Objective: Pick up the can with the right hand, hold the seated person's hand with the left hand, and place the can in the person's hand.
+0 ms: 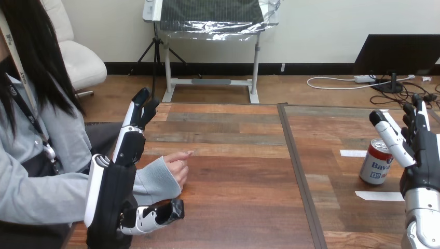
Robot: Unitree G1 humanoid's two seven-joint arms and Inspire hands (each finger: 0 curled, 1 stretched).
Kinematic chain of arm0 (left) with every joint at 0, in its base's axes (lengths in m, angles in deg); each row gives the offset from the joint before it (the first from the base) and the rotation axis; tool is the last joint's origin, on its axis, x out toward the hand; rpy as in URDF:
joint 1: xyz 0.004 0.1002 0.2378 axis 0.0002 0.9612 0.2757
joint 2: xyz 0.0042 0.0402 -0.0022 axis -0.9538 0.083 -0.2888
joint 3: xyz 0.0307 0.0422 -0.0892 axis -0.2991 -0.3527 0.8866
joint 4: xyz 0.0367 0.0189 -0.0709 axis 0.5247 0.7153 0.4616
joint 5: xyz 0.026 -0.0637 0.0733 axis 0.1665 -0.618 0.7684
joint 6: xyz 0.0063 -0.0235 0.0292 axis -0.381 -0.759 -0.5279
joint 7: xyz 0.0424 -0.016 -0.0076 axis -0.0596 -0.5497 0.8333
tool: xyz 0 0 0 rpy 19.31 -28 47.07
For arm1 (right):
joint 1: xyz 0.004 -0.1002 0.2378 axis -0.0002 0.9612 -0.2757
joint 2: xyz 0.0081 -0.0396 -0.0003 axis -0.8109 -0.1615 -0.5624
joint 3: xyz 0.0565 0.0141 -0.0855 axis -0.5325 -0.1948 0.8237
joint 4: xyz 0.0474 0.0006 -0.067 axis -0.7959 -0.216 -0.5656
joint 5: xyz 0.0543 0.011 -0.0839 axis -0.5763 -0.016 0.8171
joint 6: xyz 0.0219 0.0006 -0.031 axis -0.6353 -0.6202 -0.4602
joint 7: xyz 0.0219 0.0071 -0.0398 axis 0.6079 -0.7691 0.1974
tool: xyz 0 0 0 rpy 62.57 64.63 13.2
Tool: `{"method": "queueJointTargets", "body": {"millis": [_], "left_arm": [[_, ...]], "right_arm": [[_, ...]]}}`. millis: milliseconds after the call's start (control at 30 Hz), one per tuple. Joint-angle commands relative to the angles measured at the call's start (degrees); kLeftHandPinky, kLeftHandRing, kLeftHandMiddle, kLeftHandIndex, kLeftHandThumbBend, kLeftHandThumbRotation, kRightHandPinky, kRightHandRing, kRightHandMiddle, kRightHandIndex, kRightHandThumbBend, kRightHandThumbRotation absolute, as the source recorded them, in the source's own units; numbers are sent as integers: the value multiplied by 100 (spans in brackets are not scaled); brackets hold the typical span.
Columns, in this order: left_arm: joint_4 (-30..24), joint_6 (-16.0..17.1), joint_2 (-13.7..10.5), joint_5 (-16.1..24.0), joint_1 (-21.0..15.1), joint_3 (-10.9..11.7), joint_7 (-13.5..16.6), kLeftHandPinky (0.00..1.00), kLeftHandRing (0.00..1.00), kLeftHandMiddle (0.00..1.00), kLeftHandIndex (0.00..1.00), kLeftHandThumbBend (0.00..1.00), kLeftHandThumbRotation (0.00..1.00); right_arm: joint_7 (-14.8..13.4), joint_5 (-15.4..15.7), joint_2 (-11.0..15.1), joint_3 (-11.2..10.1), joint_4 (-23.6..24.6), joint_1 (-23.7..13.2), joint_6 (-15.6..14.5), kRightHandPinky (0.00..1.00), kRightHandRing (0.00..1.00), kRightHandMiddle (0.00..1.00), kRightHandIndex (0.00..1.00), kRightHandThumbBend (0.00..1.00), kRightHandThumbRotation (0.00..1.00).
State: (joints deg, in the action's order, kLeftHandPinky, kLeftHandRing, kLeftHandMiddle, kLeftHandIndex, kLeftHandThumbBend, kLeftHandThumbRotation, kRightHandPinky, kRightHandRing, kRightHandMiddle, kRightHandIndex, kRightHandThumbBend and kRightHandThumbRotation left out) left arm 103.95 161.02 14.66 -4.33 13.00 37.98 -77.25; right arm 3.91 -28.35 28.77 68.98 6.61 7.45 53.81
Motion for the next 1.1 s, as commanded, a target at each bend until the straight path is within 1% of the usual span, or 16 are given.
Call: {"method": "queueJointTargets", "body": {"millis": [0, 67, 267, 467, 567, 667, 867, 1067], "left_arm": [[18, 94, -47, -48, -203, -17, -22, 93, 94, 97, 97, 100, 75], [20, 90, -48, -61, -199, -24, -27, 92, 94, 97, 97, 100, 75], [31, 106, -39, -48, -196, 9, -27, 90, 94, 97, 96, 100, 75], [50, 150, -36, -31, -201, 38, -22, 88, 93, 97, 96, 100, 75], [57, 161, -41, -57, -200, 14, -26, 87, 93, 97, 96, 100, 75], [48, 149, -52, -65, -188, -2, -34, 86, 93, 97, 96, 100, 75], [35, 136, -55, -43, -165, 23, -34, 87, 94, 97, 96, 100, 75], [27, 155, -51, -105, -173, -20, -32, 89, 93, 97, 96, 100, 75]], "right_arm": [[-42, 62, 142, 56, 11, -450, -23, 100, 99, 97, 100, 100, 60], [-51, 72, 145, 51, 2, -448, -39, 100, 99, 97, 100, 100, 60], [-241, 220, 192, 117, -34, -431, -140, 99, 98, 96, 99, 100, 61], [-140, 145, 184, 44, -52, -425, -243, 98, 97, 96, 99, 100, 60], [-121, 127, 187, 29, -64, -420, -298, 98, 98, 96, 99, 100, 58], [-185, 176, 205, 63, -74, -412, -370, 98, 97, 96, 99, 100, 58], [-405, 356, 257, 184, -97, -384, -498, 97, 96, 95, 98, 100, 59], [-273, 282, 242, 126, -123, -363, -556, 97, 96, 96, 99, 100, 58]]}}
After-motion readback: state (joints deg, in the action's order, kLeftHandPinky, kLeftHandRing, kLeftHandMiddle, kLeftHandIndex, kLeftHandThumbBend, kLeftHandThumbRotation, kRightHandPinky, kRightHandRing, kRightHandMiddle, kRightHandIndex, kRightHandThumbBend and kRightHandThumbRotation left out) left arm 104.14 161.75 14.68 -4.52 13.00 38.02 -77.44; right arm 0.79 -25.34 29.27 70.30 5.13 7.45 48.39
